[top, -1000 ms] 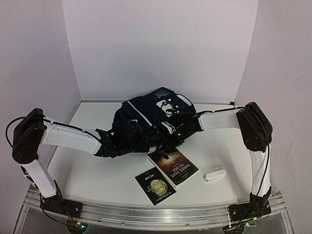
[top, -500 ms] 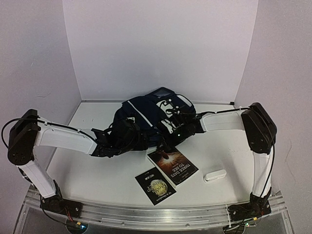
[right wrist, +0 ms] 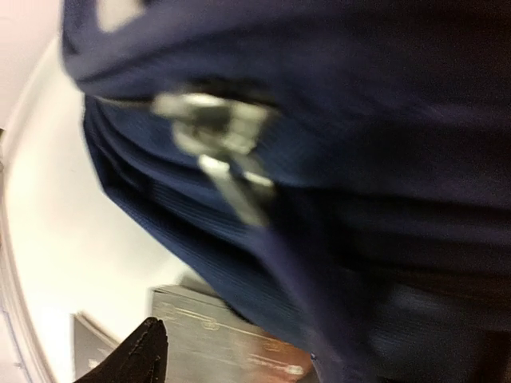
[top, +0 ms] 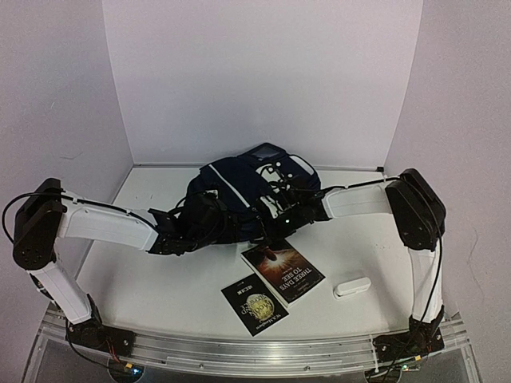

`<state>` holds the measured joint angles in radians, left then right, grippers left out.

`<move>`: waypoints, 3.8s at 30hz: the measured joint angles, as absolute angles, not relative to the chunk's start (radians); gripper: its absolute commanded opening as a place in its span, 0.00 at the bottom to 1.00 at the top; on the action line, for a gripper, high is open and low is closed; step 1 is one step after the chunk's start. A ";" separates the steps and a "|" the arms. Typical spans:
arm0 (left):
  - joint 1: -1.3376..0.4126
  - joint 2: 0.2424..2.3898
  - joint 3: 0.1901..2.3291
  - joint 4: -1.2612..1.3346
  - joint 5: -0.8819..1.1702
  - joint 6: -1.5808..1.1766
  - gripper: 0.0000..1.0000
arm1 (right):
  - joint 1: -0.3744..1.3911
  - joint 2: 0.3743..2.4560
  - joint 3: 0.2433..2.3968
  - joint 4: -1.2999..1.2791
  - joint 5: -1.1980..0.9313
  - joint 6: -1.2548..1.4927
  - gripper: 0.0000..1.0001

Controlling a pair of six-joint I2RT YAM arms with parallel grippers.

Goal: Pack the student bag
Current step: Adjust the student bag at the center of the board, then zip the student bag at the center of the board.

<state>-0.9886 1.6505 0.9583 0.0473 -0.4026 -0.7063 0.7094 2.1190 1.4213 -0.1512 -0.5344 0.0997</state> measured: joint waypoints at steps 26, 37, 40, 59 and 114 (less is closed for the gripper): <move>-0.969 1.733 0.865 0.255 -0.231 -0.621 0.46 | 0.560 1.906 1.309 -0.123 -0.625 0.215 0.57; -0.961 1.945 0.957 0.367 -0.140 -0.593 0.38 | 0.513 1.905 1.278 -0.150 -0.599 0.190 0.58; -0.951 1.980 0.999 0.382 -0.127 -0.586 0.36 | 0.513 1.905 1.278 -0.151 -0.598 0.185 0.58; -0.931 2.092 1.079 0.439 -0.109 -0.573 0.28 | 0.513 1.905 1.278 -0.156 -0.599 0.183 0.59; -0.916 1.904 1.058 0.182 0.032 -0.500 0.00 | 0.675 2.022 1.290 0.031 -0.361 -0.552 0.43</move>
<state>-0.9158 1.9035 1.0580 0.1822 0.0322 -0.5005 0.6753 2.0217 1.2896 0.0311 -0.3607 -0.5516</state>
